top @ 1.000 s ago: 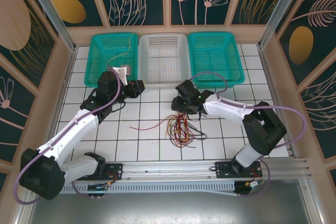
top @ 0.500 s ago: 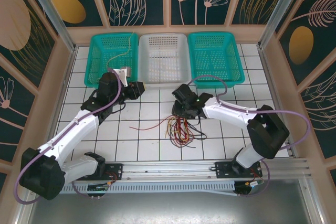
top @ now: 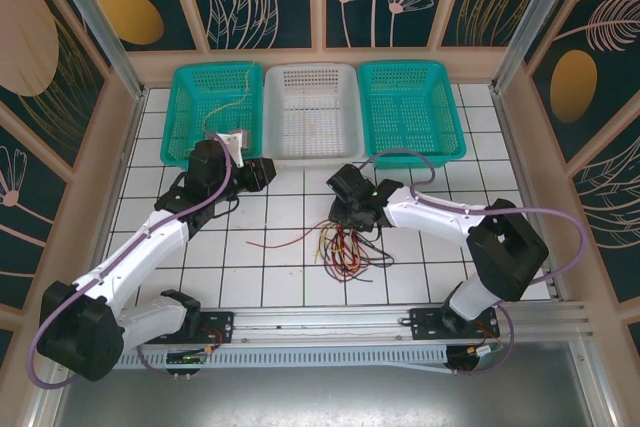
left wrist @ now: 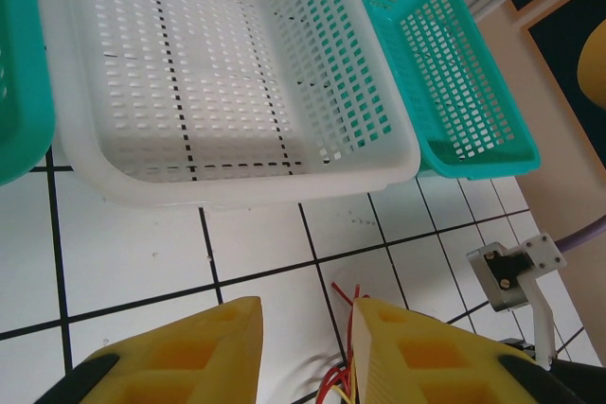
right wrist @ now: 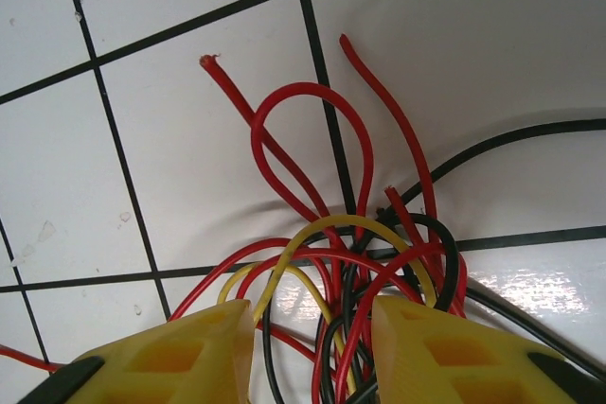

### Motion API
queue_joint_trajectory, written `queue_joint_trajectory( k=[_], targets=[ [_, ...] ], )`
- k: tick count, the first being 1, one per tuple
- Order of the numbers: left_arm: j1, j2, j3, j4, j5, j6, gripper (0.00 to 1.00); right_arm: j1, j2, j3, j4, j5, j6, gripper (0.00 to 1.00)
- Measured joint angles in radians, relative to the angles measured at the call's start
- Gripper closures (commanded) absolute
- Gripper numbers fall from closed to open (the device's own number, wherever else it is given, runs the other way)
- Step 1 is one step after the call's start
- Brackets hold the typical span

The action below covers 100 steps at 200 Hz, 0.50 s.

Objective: Untangle the cables

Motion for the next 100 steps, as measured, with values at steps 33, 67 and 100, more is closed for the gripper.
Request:
queue_joint_trajectory(
  k=[33,67,100],
  targets=[
    [0.000,0.006,-0.002,0.000,0.000,0.003,0.69,0.002,0.000,-0.005,0.000,0.001,0.013,0.65],
    [0.000,0.006,-0.029,0.001,0.001,0.003,0.69,0.024,0.003,0.026,-0.009,0.003,-0.026,0.68],
    [0.000,0.005,-0.081,0.005,0.026,0.002,0.69,0.051,0.034,0.135,-0.036,0.049,-0.074,0.67]
  ],
)
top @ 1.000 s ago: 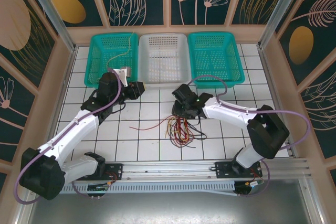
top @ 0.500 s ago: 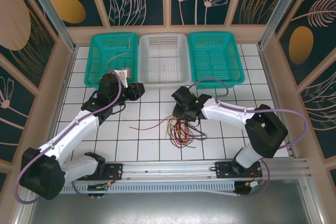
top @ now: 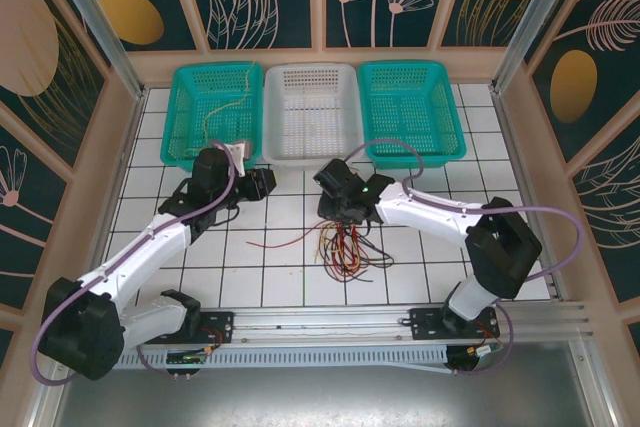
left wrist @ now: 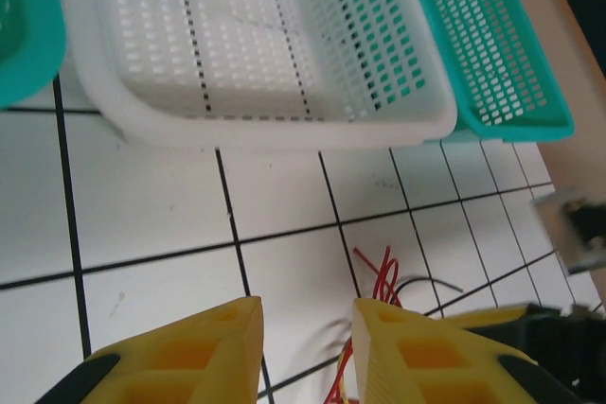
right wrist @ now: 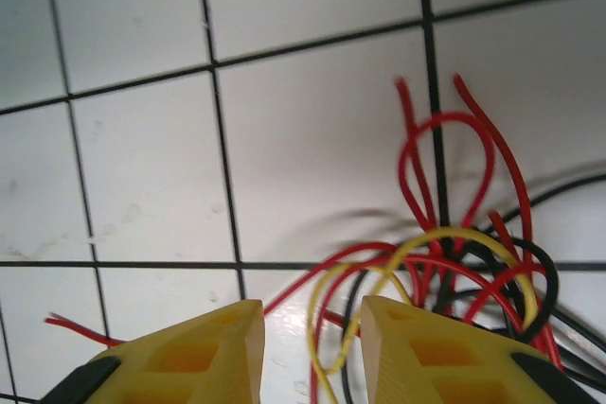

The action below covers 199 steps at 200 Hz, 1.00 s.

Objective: Untangle the cables

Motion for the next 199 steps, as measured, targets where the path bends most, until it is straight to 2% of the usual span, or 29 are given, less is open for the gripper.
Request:
queue_joint_trajectory(
  k=[28,67,89,130,177,189,199],
  targets=[
    [-0.027,0.004,-0.045,0.008,0.016,0.001,0.69,-0.013,0.000,0.022,-0.025,0.040,-0.025,0.67],
    [-0.227,0.169,-0.010,-0.022,-0.035,0.059,0.71,-0.068,-0.025,0.019,-0.060,0.066,-0.043,0.68],
    [-0.299,0.270,0.014,-0.057,-0.068,0.108,0.66,-0.095,-0.087,0.000,-0.060,0.072,-0.045,0.68],
    [-0.358,0.381,0.063,-0.105,-0.110,0.177,0.60,-0.131,-0.187,-0.045,-0.060,0.069,-0.043,0.68],
    [-0.399,0.490,0.147,-0.144,-0.164,0.214,0.66,-0.167,-0.229,-0.077,-0.055,0.057,-0.042,0.68],
    [-0.399,0.513,0.167,-0.157,-0.193,0.215,0.72,-0.168,-0.240,-0.077,-0.053,0.051,-0.042,0.68],
    [-0.398,0.528,0.179,-0.166,-0.212,0.214,0.81,-0.169,-0.248,-0.077,-0.051,0.050,-0.042,0.68]
  ],
)
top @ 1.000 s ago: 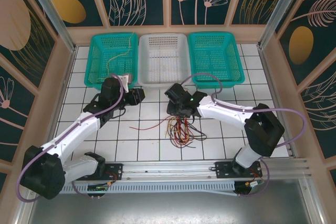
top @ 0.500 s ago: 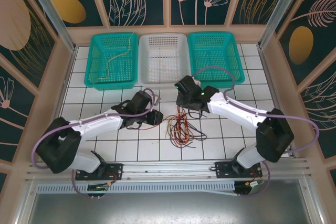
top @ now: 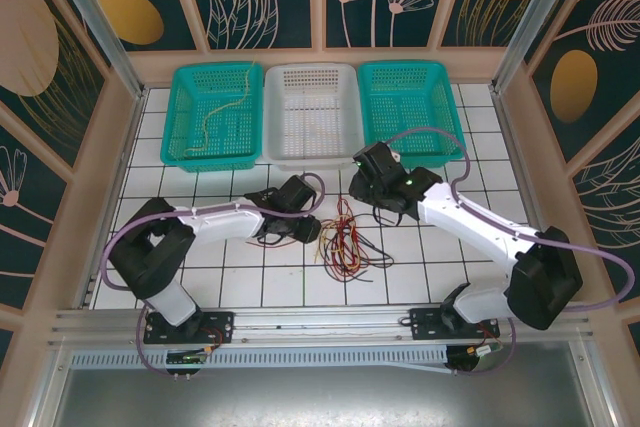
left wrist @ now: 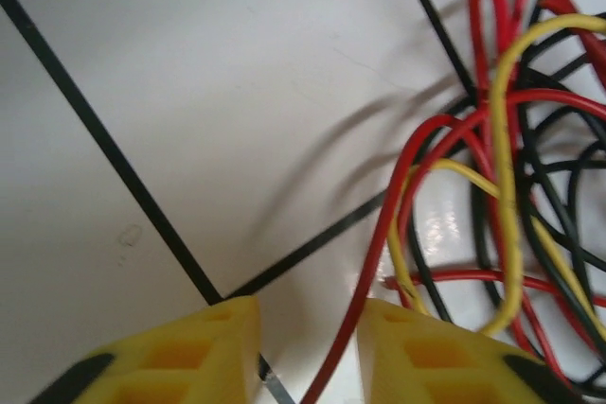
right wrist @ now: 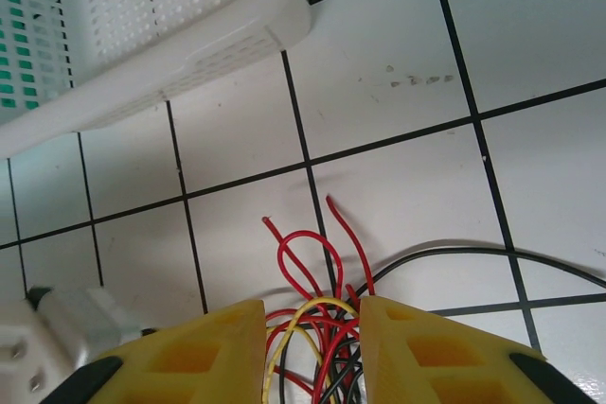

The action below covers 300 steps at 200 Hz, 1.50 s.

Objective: Untangle the cables

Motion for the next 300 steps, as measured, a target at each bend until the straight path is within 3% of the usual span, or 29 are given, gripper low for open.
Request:
queue_joint_trajectory(
  k=[28,70,101,129,168,246,300],
  targets=[
    [0.000,0.034,0.027,-0.019,-0.029,0.016,1.00,-0.004,-0.016,-0.008,0.006,-0.006,0.000,0.69],
    [0.000,0.002,0.029,-0.048,-0.064,0.024,1.00,-0.026,-0.056,-0.066,0.014,-0.016,0.000,0.69],
    [0.000,-0.172,0.084,-0.107,-0.108,0.023,1.00,-0.028,-0.071,-0.093,0.042,-0.052,-0.003,0.68],
    [0.000,-0.333,0.194,-0.116,-0.130,0.024,1.00,-0.027,-0.069,-0.116,0.092,-0.099,-0.009,0.57],
    [0.000,-0.448,0.311,-0.171,-0.161,0.024,1.00,-0.023,-0.027,-0.157,0.193,-0.185,-0.023,0.54],
    [0.000,-0.487,0.572,-0.321,-0.217,0.028,1.00,0.021,0.132,-0.201,0.283,-0.258,-0.003,0.56],
    [0.000,-0.440,0.819,-0.346,-0.399,0.059,1.00,0.036,0.114,-0.198,0.264,-0.219,0.000,0.56]
  ],
)
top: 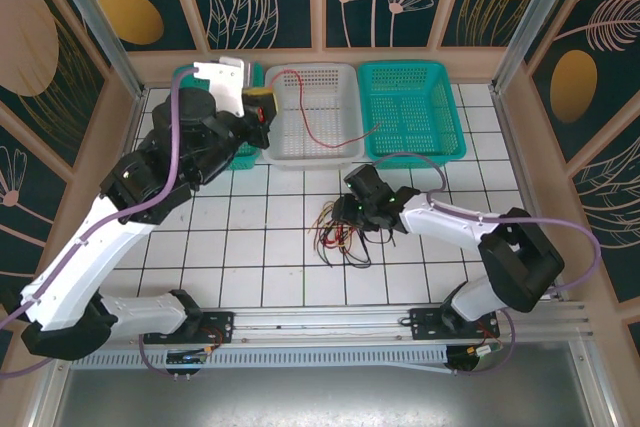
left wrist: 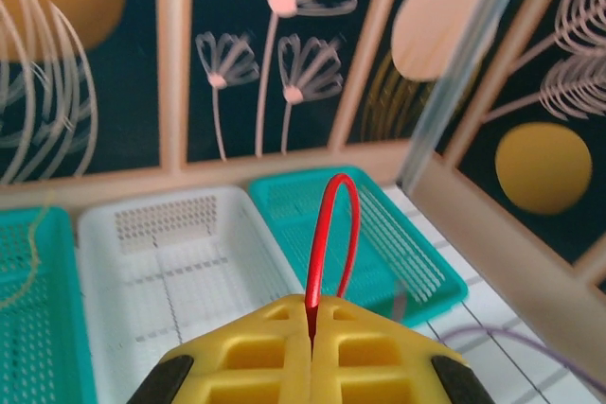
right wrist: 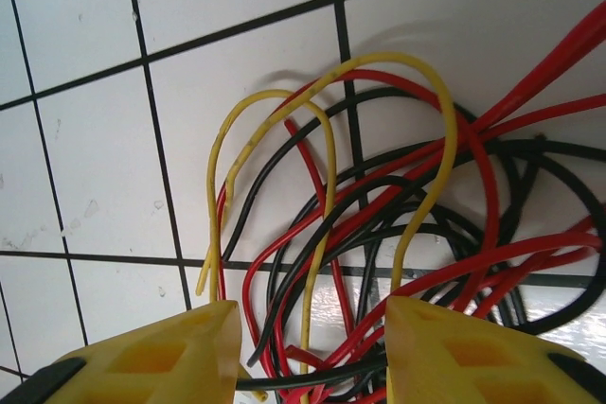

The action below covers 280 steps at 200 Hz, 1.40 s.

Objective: Untangle the cables

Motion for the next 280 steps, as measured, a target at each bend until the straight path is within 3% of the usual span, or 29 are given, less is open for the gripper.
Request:
queue_joint_trajectory(
  k=[26,75,142,158,174,180,186,242,280],
  targets=[
    [0.042,0.099,0.091,0.031,-0.039,0.021,1.00,0.000,-0.076,0.026,-0.053,0.050,-0.001,0.55],
    [0.200,0.355,0.204,0.095,0.017,0.016,1.00,-0.005,-0.231,0.059,-0.118,0.112,0.000,0.55],
    [0.288,0.661,0.426,0.117,0.086,-0.004,1.00,-0.033,-0.255,0.059,-0.188,0.138,0.000,0.55],
    [0.306,0.713,0.439,0.122,0.107,-0.014,0.68,-0.038,-0.255,0.060,-0.193,0.138,-0.001,0.55],
    [0.319,0.766,0.444,0.123,0.134,-0.037,0.51,-0.042,-0.254,0.068,-0.206,0.138,-0.003,0.55],
    [0.321,0.784,0.439,0.124,0.145,-0.048,0.36,-0.044,-0.254,0.072,-0.211,0.138,-0.003,0.55],
    [0.322,0.795,0.422,0.131,0.156,-0.051,0.29,-0.047,-0.254,0.076,-0.211,0.138,-0.004,0.55],
    [0.320,0.772,0.067,0.241,0.258,-0.086,0.27,-0.082,-0.252,0.083,-0.211,0.137,-0.012,0.55],
    [0.320,0.569,-0.111,0.292,0.320,-0.108,0.32,-0.084,-0.223,0.084,-0.212,0.135,-0.022,0.55]
  ],
)
